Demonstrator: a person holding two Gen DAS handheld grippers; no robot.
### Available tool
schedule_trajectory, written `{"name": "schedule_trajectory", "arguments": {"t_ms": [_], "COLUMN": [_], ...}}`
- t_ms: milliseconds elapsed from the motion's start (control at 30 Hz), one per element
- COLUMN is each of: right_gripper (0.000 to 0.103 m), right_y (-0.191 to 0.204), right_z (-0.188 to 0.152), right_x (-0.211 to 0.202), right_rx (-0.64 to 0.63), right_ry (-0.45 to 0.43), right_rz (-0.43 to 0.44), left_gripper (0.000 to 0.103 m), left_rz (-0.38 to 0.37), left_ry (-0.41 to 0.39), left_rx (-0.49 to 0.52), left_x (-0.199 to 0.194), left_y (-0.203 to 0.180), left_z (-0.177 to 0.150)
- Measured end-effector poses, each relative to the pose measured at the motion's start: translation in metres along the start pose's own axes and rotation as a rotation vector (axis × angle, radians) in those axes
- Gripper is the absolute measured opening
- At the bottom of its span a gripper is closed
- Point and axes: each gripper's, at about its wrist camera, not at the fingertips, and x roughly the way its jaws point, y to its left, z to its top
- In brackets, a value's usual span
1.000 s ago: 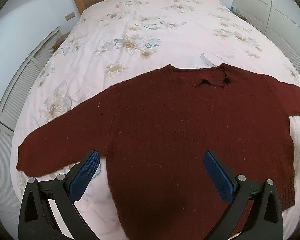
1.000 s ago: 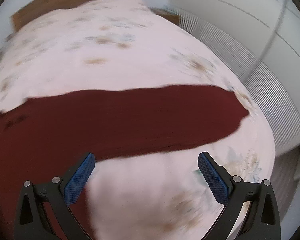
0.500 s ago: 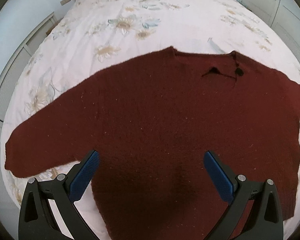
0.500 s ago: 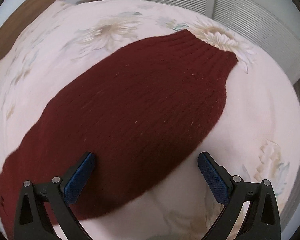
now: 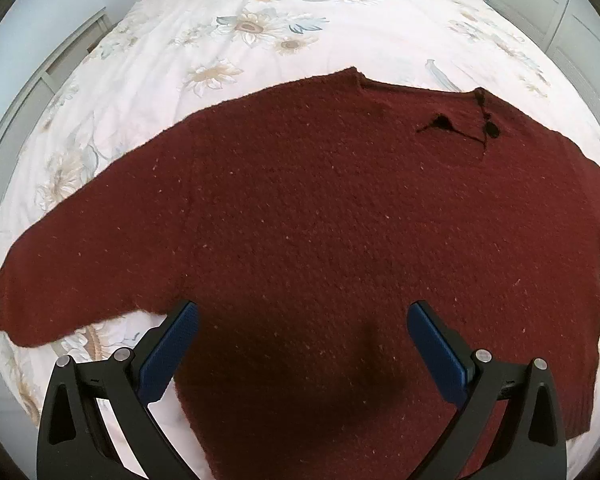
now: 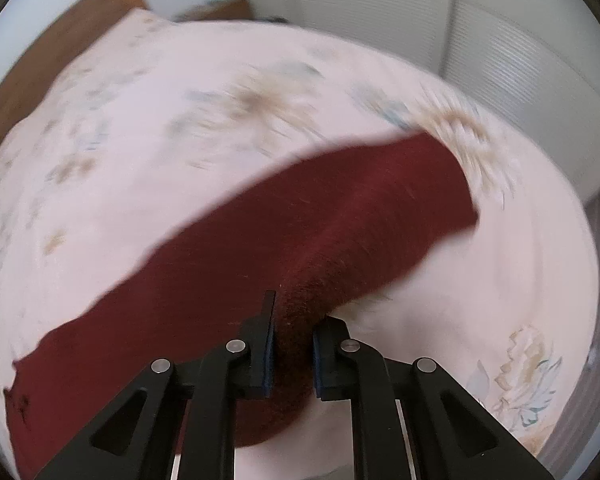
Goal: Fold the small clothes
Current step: 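Grasp the sweater sleeve cuff with the right tool and lift it, then fold the held sleeve across the sweater body and open the right tool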
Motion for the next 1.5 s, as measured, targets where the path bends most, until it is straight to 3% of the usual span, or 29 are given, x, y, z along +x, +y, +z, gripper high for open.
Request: {"name": "schedule_trajectory", "arguments": {"t_ms": [367, 633, 767, 933, 1167, 1367, 1467, 1500], "right_gripper": [0.013, 0.013, 0.013, 0.014, 0.014, 0.02, 0.035, 0.053], "right_y": [0.172, 0.3, 0.353, 0.39, 0.401, 0.401, 0.401, 0.4], "right_z": [-0.014, -0.056, -0.091, -0.151, -0.228, -0.25, -0.248, -0.244], "right_x": [-0.128, -0.161, -0.145, -0.09, -0.009, 0.007, 0.003, -0.003], "right_rx": [-0.306, -0.496, -0.579, -0.688, -0.751, -0.783, -0.79, -0.793], "right_ry": [-0.189, -0.177, -0.107, 0.013, 0.211, 0.267, 0.267, 0.255], "right_rz": [0.222, 0.387, 0.428, 0.368, 0.303, 0.273, 0.265, 0.263], "left_gripper": [0.102, 0.102, 0.102, 0.102, 0.102, 0.102, 0.102, 0.102], "left_rz": [-0.055, -0.038, -0.041, -0.019, 0.017, 0.024, 0.028, 0.028], "left_ry": [-0.057, -0.096, -0.099, -0.086, -0.041, -0.019, -0.014, -0.013], "left_rx": [-0.022, -0.019, -0.02, -0.021, -0.023, -0.029, -0.028, -0.027], "left_x": [-0.018, -0.029, -0.031, -0.027, -0.014, -0.007, -0.007, -0.007], "left_y": [0.005, 0.02, 0.029, 0.039, 0.049, 0.053, 0.055, 0.055], "left_z": [0.008, 0.013, 0.009, 0.008, 0.003, -0.002, -0.005, -0.005]}}
